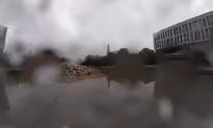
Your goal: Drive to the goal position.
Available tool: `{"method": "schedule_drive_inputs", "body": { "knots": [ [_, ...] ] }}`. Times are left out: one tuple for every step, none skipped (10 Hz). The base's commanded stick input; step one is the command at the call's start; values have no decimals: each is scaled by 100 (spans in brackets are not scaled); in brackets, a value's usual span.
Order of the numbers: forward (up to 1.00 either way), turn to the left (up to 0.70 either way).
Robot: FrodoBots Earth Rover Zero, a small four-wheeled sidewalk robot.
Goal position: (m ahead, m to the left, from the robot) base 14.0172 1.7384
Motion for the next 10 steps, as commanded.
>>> {"method": "schedule_drive_inputs", "body": {
  "knots": [
    [100,0],
    [100,0],
    [100,0],
    [100,0],
    [100,0],
    [100,0],
    [100,0],
    [100,0],
    [100,0],
    [100,0]
  ]
}}
